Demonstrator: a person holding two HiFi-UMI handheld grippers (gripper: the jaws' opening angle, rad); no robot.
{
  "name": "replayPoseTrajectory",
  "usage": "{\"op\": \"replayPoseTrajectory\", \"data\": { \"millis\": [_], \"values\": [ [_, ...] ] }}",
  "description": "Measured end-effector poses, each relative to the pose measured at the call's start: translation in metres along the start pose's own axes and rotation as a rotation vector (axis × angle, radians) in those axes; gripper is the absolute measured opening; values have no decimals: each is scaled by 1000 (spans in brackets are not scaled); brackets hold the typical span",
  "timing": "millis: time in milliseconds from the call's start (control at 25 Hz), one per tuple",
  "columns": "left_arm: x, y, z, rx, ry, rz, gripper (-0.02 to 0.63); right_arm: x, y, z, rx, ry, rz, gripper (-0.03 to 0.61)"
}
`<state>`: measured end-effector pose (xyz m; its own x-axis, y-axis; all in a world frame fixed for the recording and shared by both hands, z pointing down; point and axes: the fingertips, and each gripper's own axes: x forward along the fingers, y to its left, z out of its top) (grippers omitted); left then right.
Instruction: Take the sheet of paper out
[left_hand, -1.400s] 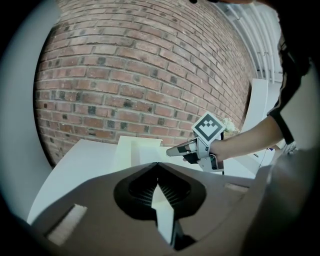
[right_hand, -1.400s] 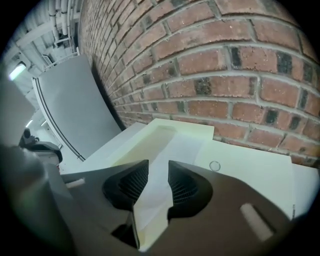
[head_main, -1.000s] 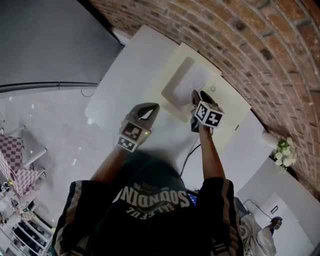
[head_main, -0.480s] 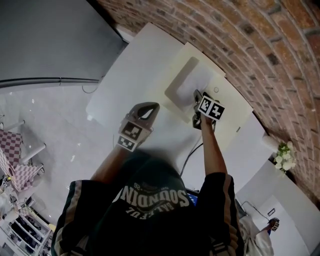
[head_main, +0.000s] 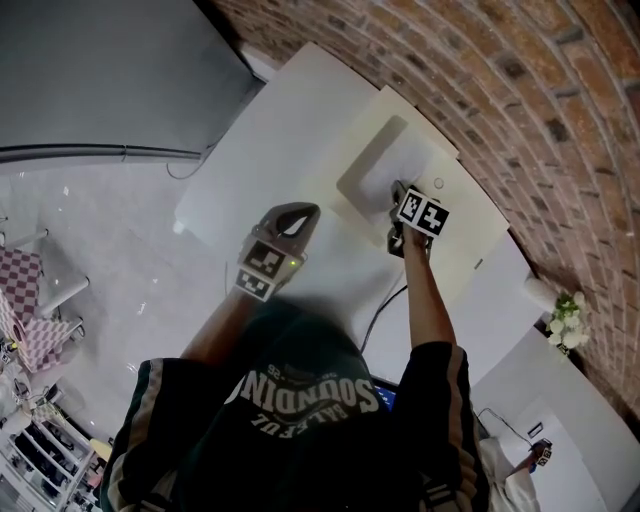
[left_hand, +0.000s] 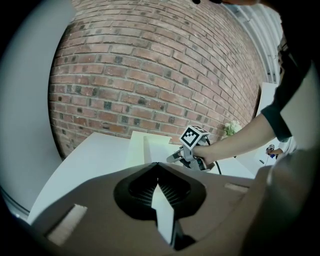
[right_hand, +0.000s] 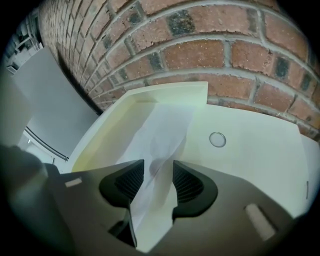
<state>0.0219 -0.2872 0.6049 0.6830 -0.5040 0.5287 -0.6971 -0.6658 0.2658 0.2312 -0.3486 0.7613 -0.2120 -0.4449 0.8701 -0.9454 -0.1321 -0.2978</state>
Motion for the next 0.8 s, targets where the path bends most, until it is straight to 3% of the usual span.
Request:
{"op": "replayPoseTrajectory", "data": {
  "millis": [320,800],
  "values": [
    [-3,4,-3,-6,2,6,11,2,-16,-1,-24,23,-83,52],
    [-1,1,-2,-5,4,-5,11,-2,-19,0,61,14,-59,5]
  ]
}}
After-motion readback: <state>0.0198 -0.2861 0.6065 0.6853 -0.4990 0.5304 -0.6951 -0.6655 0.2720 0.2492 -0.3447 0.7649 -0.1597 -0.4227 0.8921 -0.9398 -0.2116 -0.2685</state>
